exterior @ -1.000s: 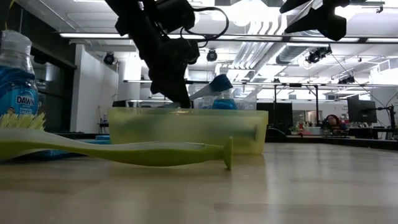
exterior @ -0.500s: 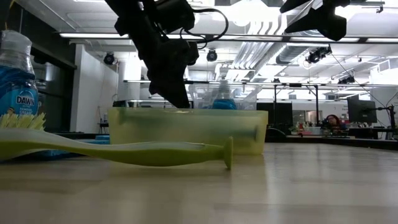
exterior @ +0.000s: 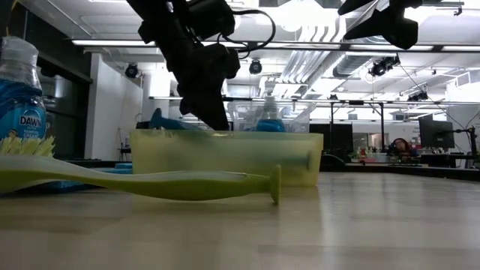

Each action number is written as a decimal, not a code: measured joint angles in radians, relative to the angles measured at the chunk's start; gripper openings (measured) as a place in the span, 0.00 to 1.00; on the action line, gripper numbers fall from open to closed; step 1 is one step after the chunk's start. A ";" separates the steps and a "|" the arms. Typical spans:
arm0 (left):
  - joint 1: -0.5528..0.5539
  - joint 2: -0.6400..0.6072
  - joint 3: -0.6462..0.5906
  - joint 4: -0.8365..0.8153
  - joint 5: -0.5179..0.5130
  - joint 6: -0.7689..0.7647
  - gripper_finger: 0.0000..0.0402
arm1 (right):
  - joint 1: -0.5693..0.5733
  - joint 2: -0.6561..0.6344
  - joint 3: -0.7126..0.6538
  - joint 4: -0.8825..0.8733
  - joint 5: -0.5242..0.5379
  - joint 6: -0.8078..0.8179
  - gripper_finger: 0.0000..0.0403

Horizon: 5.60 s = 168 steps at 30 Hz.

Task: Pick & Place Kitchen Sink Supplies
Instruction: Put the blue dishwasher liquid into the white bin

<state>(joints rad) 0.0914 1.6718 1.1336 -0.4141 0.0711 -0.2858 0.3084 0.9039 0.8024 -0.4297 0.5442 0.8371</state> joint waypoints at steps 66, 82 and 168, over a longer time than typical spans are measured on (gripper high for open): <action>-0.506 -0.427 0.390 -1.157 -0.465 -1.062 0.26 | 0.000 0.000 0.000 -0.053 -0.113 -0.029 0.54; -0.616 -0.326 0.389 -1.157 -0.526 -1.330 0.64 | 0.000 0.000 0.000 -0.069 -0.134 -0.098 0.54; -1.199 0.309 0.204 -1.088 -0.708 -2.142 0.91 | 0.000 0.000 0.000 -0.160 -0.172 0.122 0.54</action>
<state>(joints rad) -1.1077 1.9804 1.3376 -1.5019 -0.6367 -2.4283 0.3084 0.9039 0.8028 -0.5893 0.3725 0.9588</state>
